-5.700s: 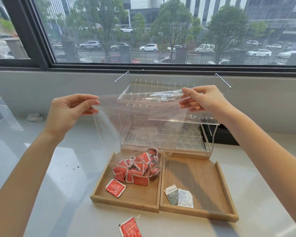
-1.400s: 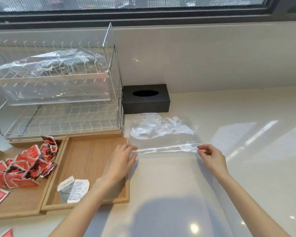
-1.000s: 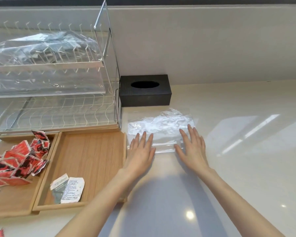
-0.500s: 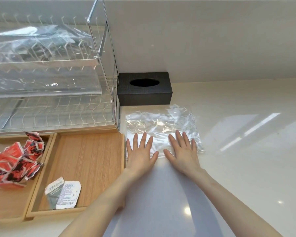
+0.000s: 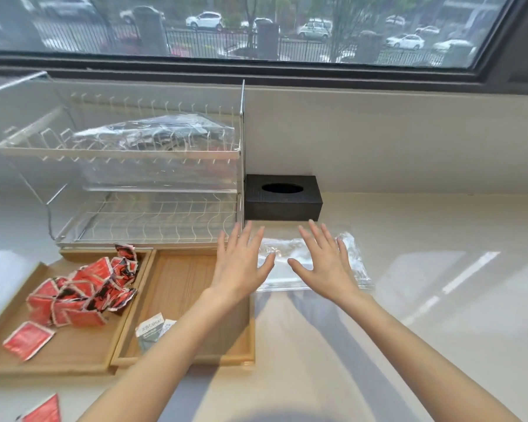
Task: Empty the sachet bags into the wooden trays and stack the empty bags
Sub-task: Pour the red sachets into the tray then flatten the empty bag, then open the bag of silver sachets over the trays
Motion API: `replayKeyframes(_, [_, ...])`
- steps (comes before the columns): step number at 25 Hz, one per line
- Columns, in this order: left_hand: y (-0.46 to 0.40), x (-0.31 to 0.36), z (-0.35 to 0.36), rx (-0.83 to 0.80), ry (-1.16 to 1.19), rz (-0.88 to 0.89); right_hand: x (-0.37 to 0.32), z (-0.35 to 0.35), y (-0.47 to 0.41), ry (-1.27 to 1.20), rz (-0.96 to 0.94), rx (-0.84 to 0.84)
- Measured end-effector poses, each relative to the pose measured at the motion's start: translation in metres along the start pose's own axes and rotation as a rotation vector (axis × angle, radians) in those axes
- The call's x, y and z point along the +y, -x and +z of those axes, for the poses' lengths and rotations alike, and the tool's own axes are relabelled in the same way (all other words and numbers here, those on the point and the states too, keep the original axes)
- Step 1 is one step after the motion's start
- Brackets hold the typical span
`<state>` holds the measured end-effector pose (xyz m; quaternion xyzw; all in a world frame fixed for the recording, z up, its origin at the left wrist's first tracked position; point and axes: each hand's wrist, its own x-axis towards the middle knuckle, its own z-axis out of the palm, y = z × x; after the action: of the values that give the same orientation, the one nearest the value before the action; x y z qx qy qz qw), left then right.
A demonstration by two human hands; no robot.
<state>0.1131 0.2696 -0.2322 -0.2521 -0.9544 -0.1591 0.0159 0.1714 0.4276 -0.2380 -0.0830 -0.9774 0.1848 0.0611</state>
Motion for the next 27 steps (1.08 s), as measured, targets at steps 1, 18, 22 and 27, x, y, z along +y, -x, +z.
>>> replayKeyframes(1, [0.004, -0.005, -0.012, 0.027, -0.012, 0.006, -0.01, -0.007, 0.0, -0.01, -0.021, 0.027])
replayKeyframes(18, [-0.001, -0.113, -0.188, 0.399, -0.035, 0.092, -0.148, -0.097, -0.054, -0.065, -0.226, 0.221])
replayKeyframes(22, [-0.028, -0.147, -0.21, 0.302, -0.152, 0.038, -0.169, -0.105, -0.086, 0.017, -0.269, 0.199])
replayKeyframes(27, [-0.063, -0.183, -0.214, 0.162, -0.229, -0.002, -0.193, -0.104, -0.133, 0.121, -0.278, 0.088])
